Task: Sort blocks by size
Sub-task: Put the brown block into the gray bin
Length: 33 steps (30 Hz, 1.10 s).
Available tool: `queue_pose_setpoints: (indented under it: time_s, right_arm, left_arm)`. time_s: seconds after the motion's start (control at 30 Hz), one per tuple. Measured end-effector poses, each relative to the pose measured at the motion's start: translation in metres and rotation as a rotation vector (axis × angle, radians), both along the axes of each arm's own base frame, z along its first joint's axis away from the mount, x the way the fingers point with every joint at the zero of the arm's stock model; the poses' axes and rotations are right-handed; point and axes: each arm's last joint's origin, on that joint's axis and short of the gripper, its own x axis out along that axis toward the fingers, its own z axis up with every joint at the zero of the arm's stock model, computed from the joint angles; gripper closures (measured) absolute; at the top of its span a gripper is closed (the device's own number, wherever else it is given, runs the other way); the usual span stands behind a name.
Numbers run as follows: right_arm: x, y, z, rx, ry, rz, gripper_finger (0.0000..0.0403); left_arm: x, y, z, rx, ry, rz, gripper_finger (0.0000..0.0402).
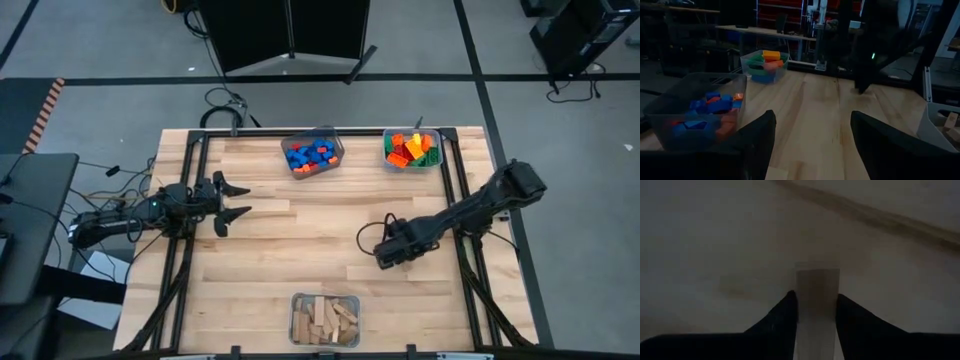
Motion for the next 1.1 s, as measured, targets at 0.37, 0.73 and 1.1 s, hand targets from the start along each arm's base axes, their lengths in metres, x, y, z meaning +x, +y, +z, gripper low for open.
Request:
queue_pose_setpoints:
  time_s: [0.37, 0.73, 1.1]
  right_arm:
    - [0.023, 0.025, 0.105, -0.107, -0.465, 0.288, 0.0286]
    - [0.104, 0.098, 0.128, -0.14, -0.576, 0.725, 0.0286]
    - [0.147, 0.131, 0.104, -0.029, -0.563, 0.835, 0.0177]
  left_arm:
    - [0.0, 0.0, 0.0, 0.0, -0.002, 0.0, 0.0137]
    - [0.0, 0.0, 0.0, 0.0, -0.002, 0.0, 0.0137]
    - [0.0, 0.0, 0.0, 0.0, -0.002, 0.0, 0.0137]
